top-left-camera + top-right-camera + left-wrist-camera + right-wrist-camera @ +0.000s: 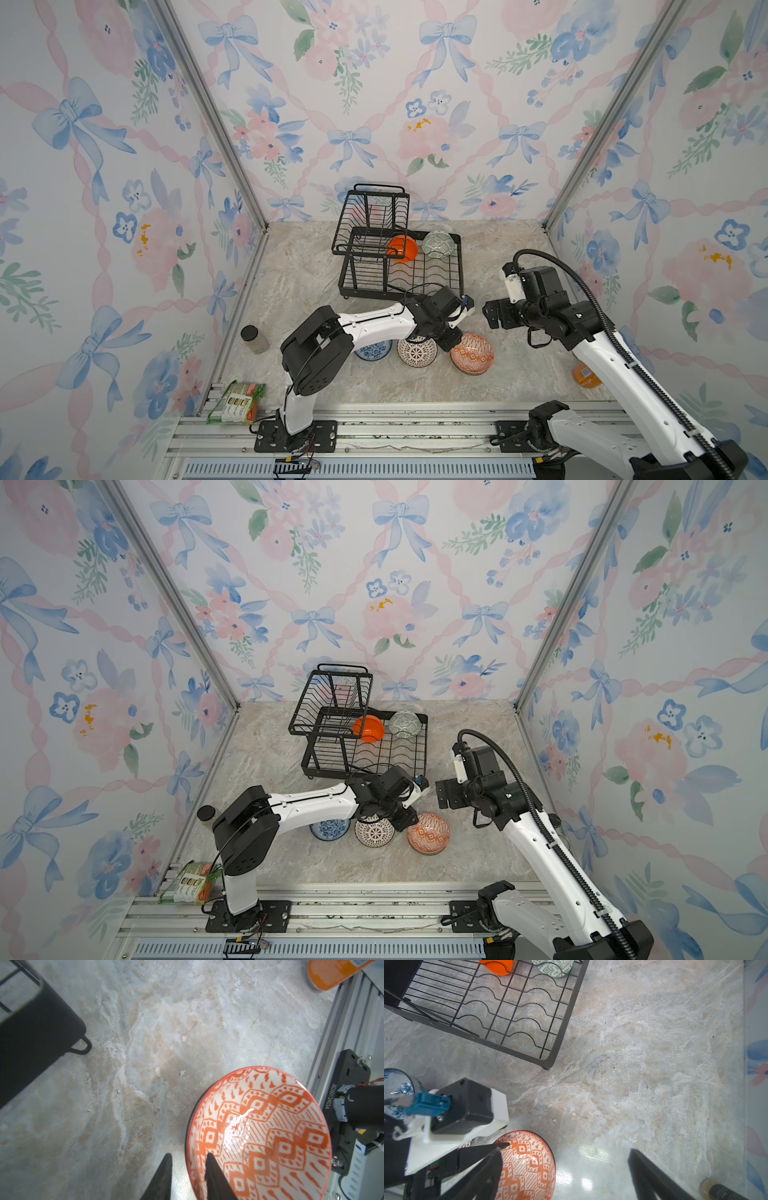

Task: Load the bowls into the dish rack
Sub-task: 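Move the left gripper over the red-patterned bowl while the right gripper hovers, then lower the left gripper onto the red-patterned bowl rim and close it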

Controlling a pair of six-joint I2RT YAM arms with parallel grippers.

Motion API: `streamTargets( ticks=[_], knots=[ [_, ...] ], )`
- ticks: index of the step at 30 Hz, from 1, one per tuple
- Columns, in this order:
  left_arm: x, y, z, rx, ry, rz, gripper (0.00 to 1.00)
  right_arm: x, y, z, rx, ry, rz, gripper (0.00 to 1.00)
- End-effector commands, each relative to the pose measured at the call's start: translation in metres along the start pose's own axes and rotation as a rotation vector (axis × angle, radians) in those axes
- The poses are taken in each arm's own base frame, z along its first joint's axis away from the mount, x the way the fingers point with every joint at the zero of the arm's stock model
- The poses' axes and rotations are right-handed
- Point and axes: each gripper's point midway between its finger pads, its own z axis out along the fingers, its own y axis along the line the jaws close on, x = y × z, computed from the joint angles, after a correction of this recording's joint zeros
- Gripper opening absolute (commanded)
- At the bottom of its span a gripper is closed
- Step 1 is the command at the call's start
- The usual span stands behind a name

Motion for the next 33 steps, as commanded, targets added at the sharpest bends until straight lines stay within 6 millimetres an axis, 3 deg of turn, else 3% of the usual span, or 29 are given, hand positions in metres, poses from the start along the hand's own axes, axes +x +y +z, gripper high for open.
streamTargets(
  ticks=[1, 6, 14, 22, 33],
  knots=[
    [0.002, -0.001, 0.006, -0.013, 0.018, 0.003, 0.20, -0.001, 0.002, 0.000, -0.002, -0.008, -0.023, 0.97],
    [0.003, -0.002, 0.008, -0.014, 0.022, 0.000, 0.17, 0.000, 0.003, -0.003, 0.004, -0.015, -0.032, 0.97],
    [0.002, -0.002, 0.008, -0.012, 0.020, 0.004, 0.00, 0.001, 0.003, -0.007, 0.010, -0.024, -0.039, 0.97],
    [0.001, 0.002, 0.006, -0.043, 0.022, 0.012, 0.00, 0.002, 0.003, -0.007, 0.015, -0.026, -0.045, 0.97],
    [-0.011, 0.015, -0.012, -0.148, 0.019, 0.051, 0.00, 0.002, 0.003, -0.004, 0.020, -0.018, -0.049, 0.97]
  ],
)
